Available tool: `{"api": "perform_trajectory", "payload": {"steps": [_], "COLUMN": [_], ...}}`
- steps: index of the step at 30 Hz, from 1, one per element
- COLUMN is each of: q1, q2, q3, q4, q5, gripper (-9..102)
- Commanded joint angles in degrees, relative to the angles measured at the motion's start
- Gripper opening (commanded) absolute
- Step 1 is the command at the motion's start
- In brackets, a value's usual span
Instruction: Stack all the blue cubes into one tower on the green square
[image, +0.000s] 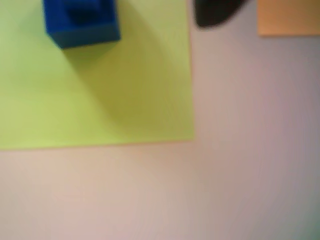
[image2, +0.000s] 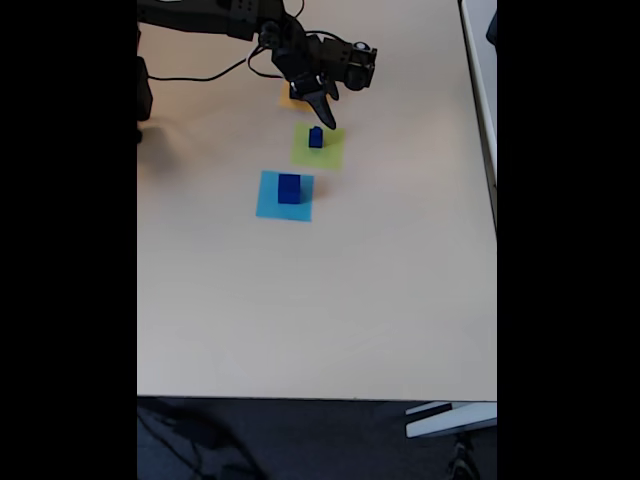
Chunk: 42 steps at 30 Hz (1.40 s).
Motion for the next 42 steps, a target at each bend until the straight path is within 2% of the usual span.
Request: {"api": "perform_trajectory", "payload": {"steps": [1,30,42], "q1": [-0.4,-0.3,0.1], "q2": [1.4,-1.2,-1.1], "q3": [0.5,6.6,7.0], "q4": [-1.9,-4.5,-4.7], "q5": [0.5,-1.2,-1.4], "gripper": [27,26,22]}}
